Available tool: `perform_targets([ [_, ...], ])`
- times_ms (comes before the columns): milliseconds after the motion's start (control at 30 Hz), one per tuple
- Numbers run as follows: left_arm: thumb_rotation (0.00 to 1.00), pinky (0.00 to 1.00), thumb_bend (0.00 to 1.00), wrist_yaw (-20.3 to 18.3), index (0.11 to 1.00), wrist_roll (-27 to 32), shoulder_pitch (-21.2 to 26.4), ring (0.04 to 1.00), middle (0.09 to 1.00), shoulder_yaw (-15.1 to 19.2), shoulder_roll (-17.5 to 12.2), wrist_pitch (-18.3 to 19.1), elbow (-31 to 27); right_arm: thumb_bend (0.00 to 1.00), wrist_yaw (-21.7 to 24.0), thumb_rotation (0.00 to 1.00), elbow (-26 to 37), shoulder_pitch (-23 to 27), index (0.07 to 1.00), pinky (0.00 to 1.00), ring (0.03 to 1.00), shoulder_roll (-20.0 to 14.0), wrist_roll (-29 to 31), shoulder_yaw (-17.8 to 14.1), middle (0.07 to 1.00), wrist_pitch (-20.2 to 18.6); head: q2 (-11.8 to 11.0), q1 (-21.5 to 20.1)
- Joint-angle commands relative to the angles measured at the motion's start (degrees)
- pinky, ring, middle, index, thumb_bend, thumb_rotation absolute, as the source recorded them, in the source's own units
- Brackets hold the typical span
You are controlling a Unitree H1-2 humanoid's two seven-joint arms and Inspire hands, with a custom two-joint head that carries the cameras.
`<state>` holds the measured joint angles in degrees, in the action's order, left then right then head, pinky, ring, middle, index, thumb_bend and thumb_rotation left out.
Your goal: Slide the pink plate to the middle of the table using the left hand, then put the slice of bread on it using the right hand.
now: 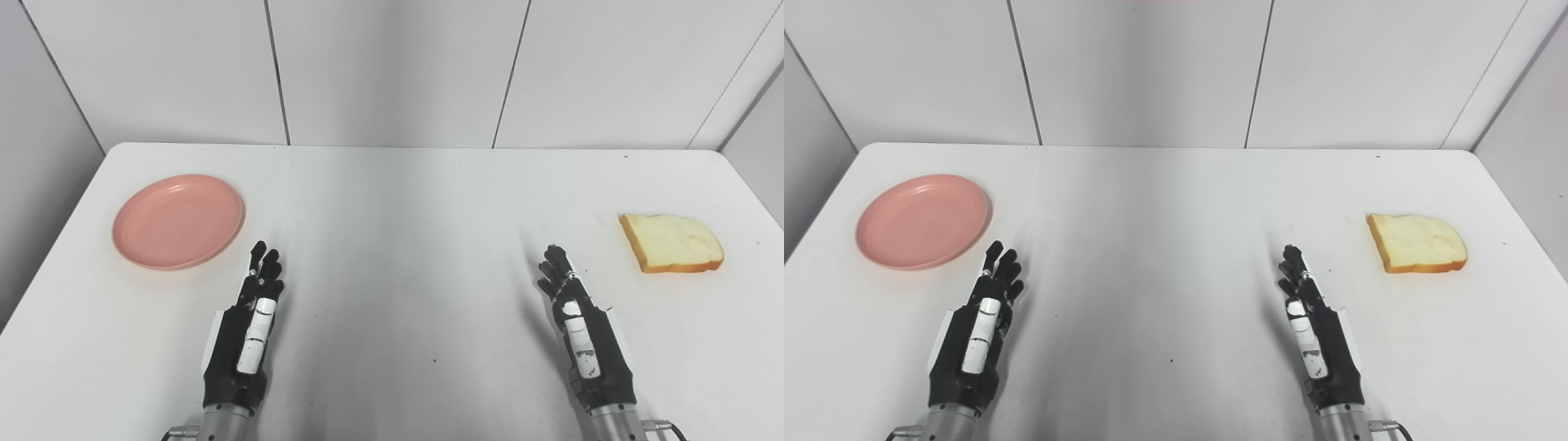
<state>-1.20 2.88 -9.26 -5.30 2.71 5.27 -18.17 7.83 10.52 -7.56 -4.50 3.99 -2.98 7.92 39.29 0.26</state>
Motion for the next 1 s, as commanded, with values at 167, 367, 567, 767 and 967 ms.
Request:
perform_targets([
  [167, 0.82, 1.00, 0.74, -0.70, 1.000, -0.03, -1.72, 1.000, 1.000, -0.20, -0.59, -0.61, -1.26, 0.87, 0.05, 0.95, -1.46, -1.53, 0.943, 0.96, 0.960, -0.20, 0.29, 0.53, 0.967, 1.63, -0.23, 0.63],
  [367, 0.82, 1.00, 0.73, -0.43, 1.000, -0.85, -1.45, 1.000, 1.000, -0.69, -0.16, -1.30, -0.03, 0.87, 0.59, 0.96, -3.58, -1.15, 0.952, 0.98, 0.963, -0.83, 0.82, 0.18, 0.968, 3.62, -2.14, 4.11],
  [567, 0.83, 1.00, 0.68, 0.27, 1.000, -2.44, -1.46, 1.000, 1.000, -1.85, 1.21, -4.84, 3.46, 0.87, 1.62, 0.96, -8.10, -0.85, 0.952, 0.98, 0.971, -2.67, 2.19, -0.67, 0.972, 7.48, -5.73, 8.51],
  [767, 0.86, 1.00, 0.61, 1.39, 1.000, -4.81, -1.07, 1.000, 1.000, -3.16, 2.04, -8.69, 6.59, 0.85, 2.74, 0.97, -12.40, -0.21, 0.960, 0.98, 0.976, -4.27, 3.73, -1.12, 0.976, 10.97, -8.51, 11.12],
  [967, 0.86, 1.00, 0.55, 2.49, 1.000, -5.72, -0.76, 1.000, 1.000, -3.93, 3.16, -10.50, 8.73, 0.84, 3.63, 0.97, -15.64, 0.33, 0.956, 0.99, 0.977, -5.06, 5.01, -1.77, 0.972, 13.17, -11.04, 13.56],
])
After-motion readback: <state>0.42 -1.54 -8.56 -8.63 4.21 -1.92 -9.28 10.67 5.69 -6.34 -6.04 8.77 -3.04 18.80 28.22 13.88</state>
